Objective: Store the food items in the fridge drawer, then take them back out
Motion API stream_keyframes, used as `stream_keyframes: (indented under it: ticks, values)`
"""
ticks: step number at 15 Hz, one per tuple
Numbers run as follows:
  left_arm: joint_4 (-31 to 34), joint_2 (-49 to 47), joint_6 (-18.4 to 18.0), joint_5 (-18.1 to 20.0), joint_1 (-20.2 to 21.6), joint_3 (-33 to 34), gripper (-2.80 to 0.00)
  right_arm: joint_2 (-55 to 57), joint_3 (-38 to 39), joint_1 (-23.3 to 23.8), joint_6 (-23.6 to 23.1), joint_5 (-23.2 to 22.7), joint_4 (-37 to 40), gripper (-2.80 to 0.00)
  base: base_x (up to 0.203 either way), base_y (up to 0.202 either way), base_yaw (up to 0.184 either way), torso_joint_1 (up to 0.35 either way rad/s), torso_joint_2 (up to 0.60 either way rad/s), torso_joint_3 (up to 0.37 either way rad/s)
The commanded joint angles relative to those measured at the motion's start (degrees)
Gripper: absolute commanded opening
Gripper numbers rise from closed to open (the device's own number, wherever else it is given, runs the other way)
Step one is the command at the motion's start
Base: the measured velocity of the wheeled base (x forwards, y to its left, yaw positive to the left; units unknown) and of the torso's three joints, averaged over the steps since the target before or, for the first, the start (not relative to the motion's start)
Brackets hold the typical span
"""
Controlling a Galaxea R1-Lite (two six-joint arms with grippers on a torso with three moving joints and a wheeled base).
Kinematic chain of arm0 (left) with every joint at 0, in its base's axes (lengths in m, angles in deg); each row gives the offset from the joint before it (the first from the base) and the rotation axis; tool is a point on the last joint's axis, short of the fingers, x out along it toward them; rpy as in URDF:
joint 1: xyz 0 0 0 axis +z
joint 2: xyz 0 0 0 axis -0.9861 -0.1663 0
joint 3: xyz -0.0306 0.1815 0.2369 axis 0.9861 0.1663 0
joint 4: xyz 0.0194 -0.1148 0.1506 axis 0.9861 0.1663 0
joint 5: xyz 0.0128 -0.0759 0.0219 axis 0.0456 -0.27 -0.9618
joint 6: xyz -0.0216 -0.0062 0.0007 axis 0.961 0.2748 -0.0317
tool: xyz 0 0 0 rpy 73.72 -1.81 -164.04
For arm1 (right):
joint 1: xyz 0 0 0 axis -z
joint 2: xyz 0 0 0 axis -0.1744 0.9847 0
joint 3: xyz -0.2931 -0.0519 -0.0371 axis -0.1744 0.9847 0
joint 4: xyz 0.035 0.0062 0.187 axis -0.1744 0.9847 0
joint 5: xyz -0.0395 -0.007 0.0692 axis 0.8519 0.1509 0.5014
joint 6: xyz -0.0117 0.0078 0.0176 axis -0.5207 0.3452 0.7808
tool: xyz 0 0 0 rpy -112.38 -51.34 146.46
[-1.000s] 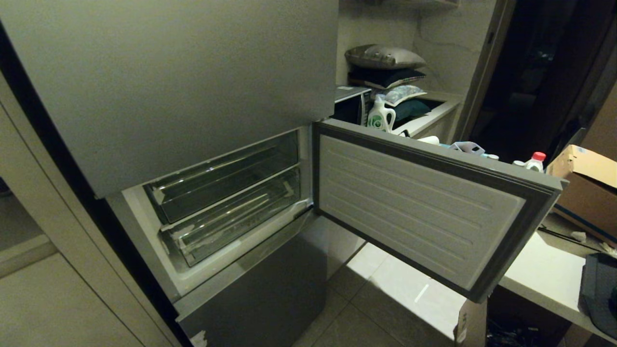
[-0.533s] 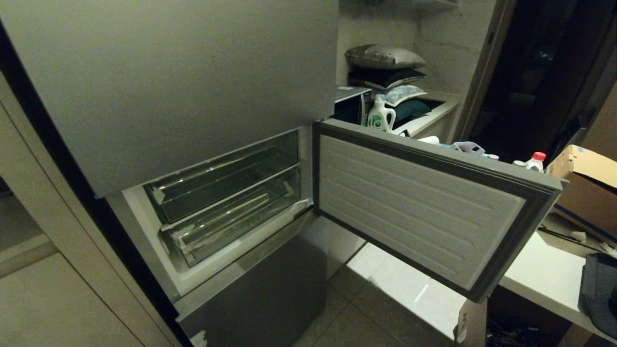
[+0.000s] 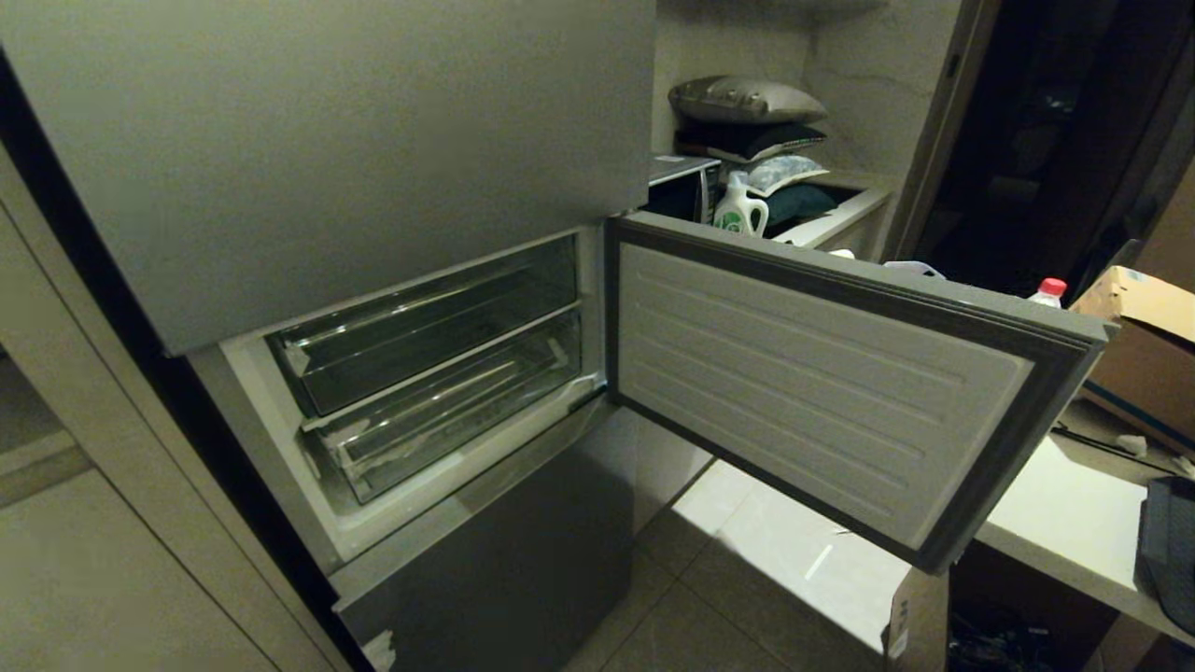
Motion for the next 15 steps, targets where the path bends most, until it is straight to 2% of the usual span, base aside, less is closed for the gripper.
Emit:
stream_keyframes:
  ticks: [1, 15]
  values:
    - [-0.01, 0.0, 0.02, 0.0, 0.0, 0.0, -2.8, 0.07, 1.76, 0.0, 0.01, 0.0, -0.03, -2.8, 0.0, 0.0, 0.0, -0.136, 0.32, 0.178]
    - [-0.01, 0.0, 0.02, 0.0, 0.0, 0.0, -2.8, 0.05, 1.76, 0.0, 0.01, 0.0, -0.05, -2.8, 0.0, 0.0, 0.0, -0.142, 0.33, 0.181]
